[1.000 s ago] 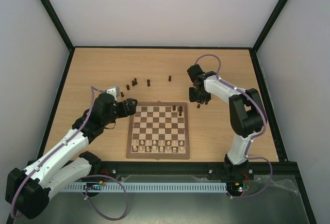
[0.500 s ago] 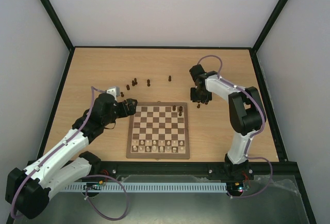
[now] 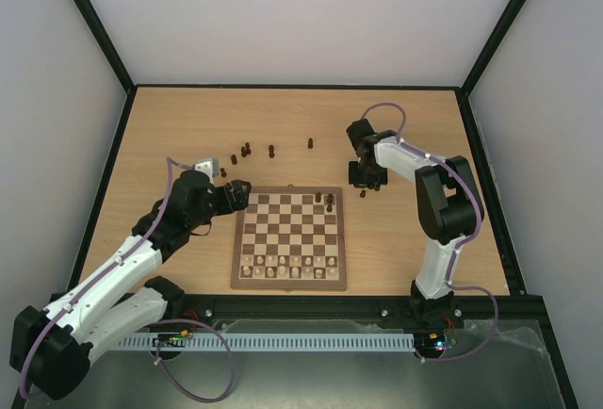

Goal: Set up the chess pieces on the board
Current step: Pick up the chess piece at the center of the board.

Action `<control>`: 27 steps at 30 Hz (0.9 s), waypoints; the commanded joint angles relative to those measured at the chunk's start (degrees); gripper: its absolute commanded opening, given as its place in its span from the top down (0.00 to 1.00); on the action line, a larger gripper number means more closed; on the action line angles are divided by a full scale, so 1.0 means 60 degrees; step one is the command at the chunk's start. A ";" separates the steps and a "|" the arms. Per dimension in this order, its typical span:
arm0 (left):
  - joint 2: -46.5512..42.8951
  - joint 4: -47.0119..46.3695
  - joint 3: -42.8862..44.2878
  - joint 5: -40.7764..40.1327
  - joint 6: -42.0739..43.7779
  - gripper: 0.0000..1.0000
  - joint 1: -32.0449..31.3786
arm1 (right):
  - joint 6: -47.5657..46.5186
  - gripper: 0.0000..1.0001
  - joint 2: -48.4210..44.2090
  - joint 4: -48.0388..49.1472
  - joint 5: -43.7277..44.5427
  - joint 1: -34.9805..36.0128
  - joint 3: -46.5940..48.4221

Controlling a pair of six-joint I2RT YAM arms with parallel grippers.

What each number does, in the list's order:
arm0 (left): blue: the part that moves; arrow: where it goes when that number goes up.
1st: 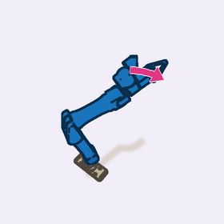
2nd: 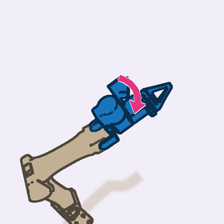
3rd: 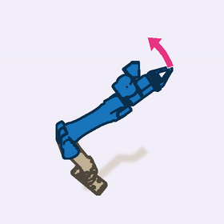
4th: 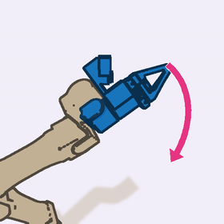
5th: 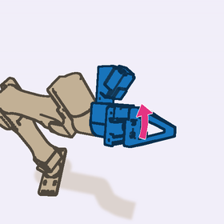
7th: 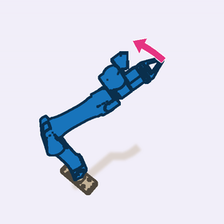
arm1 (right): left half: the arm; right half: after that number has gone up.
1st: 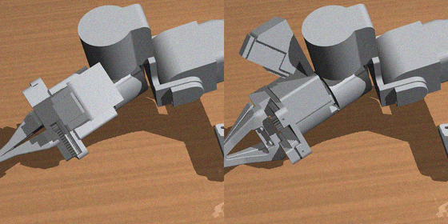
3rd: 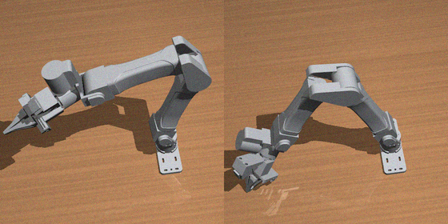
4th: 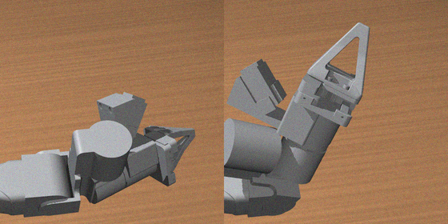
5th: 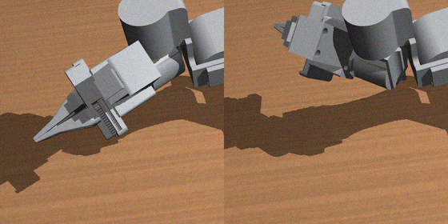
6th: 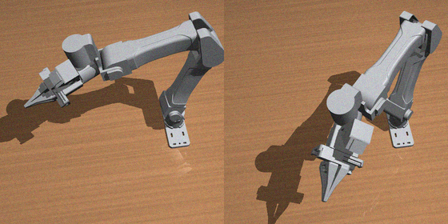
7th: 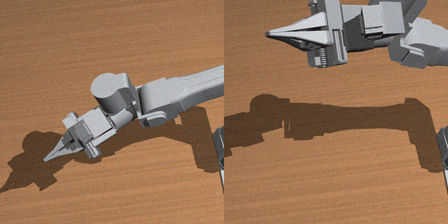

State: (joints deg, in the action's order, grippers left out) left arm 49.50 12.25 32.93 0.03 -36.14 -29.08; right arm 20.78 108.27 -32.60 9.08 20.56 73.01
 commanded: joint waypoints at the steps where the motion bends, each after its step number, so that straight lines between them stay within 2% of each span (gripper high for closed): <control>1: -0.0035 -0.0196 -0.0135 0.0097 0.0122 0.00 -0.0046 | -0.0020 0.79 0.0017 -0.0199 0.0024 -0.0086 0.0132; 19: -0.0061 -0.0174 -0.0139 0.0082 0.0111 0.00 -0.0046 | -0.0017 0.88 -0.0047 -0.0080 0.0017 -0.0093 0.0229; 27: -0.0094 -0.0124 -0.0101 0.0052 0.0084 0.00 -0.0046 | 0.0013 0.89 -0.0951 -0.0266 -0.0138 -0.0091 0.0039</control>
State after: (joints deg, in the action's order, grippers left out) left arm 49.47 12.05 32.67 0.03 -36.14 -29.08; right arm 20.80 107.22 -31.77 8.99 20.21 73.41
